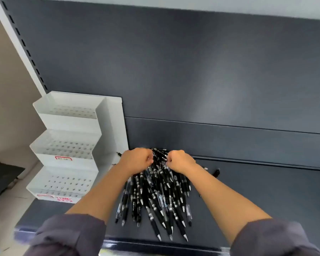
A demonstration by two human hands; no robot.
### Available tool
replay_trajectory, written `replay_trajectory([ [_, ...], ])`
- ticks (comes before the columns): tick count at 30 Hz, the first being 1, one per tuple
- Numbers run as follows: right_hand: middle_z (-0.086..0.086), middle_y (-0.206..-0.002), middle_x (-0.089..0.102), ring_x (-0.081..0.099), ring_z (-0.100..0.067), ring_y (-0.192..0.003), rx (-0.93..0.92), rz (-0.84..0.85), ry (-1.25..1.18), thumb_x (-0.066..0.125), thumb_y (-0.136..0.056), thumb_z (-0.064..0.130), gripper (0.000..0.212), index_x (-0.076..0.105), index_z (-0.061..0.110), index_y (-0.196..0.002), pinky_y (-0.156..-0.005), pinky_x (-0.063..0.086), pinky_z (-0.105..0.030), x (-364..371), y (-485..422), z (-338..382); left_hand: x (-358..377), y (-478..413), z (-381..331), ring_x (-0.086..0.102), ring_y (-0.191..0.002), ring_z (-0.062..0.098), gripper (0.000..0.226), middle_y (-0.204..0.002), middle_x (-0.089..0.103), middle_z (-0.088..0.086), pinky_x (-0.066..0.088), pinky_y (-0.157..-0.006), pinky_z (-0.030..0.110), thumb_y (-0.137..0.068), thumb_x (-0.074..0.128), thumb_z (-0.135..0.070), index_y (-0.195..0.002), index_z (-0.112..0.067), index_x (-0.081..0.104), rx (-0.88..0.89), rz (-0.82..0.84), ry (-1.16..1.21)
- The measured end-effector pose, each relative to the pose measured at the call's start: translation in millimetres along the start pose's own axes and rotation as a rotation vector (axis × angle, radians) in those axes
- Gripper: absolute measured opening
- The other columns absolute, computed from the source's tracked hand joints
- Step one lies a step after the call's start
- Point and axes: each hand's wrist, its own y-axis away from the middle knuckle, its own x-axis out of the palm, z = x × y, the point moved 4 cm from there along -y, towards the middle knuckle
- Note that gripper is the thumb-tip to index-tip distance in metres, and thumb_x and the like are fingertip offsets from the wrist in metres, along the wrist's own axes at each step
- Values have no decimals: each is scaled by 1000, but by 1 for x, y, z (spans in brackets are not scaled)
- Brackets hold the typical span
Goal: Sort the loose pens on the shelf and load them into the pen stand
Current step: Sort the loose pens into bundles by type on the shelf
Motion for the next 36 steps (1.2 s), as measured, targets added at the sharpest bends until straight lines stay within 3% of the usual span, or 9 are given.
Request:
replay_trajectory([
  [6,-6,-106,62,61,-28,-99,164,101,24,67,-78,49,41,58,13,-96,-70,44,-32,36,-19,5,41,-31,11,59,-101,21,17,-109,63,0,48,-80,36,-93,45,-32,-103,-25,58,-52,122,81],
  [10,-5,-97,60,61,-26,-91,197,104,7,70,-79,38,30,51,15,-81,-67,41,-30,43,-27,10,57,-43,17,60,-99,25,17,-109,62,5,50,-83,38,-92,49,-31,-103,-22,57,-91,146,132],
  [15,-2,-66,57,55,-15,-56,271,237,-183,72,-79,27,30,47,15,-65,-56,47,-26,45,-36,1,62,-48,22,61,-93,22,14,-100,63,3,51,-81,36,-91,52,-33,-89,-21,57,-158,129,225],
  [19,0,-53,51,55,-17,-54,297,96,-324,59,-77,19,19,50,13,-61,-42,38,-22,32,-37,-11,65,-47,26,61,-90,22,13,-96,65,4,51,-81,37,-91,54,-30,-89,-17,56,-159,114,290],
  [22,1,-61,50,52,-17,-58,250,99,-266,59,-75,22,14,52,12,-67,-51,38,-23,30,-33,-9,66,-43,24,60,-83,21,16,-86,60,2,49,-73,33,-90,56,-31,-90,-16,51,-177,58,312],
  [27,2,-67,44,54,-22,-75,184,155,-21,66,-81,30,34,39,19,-61,-64,41,-30,43,-27,10,68,-37,23,52,-75,17,27,-89,53,-1,40,-61,28,-85,61,-38,-87,-18,43,-230,-42,328],
  [30,0,-74,47,52,-23,-76,209,137,-32,63,-83,34,37,37,19,-62,-65,41,-30,38,-27,13,69,-36,19,57,-84,21,32,-103,53,3,45,-66,31,-83,61,-43,-90,-14,49,-246,-6,309],
  [34,-1,-59,39,43,-20,-57,219,150,-162,66,-80,27,39,37,16,-55,-62,38,-28,31,-26,6,73,-36,18,59,-96,23,45,-114,52,6,48,-73,34,-82,61,-49,-103,-10,53,-252,26,285],
  [36,-1,-60,43,48,-20,-60,192,171,-139,68,-80,26,37,42,14,-57,-63,39,-28,33,-22,5,76,-35,19,59,-99,24,50,-118,49,6,49,-76,34,-82,61,-50,-109,-9,52,-261,29,279],
])
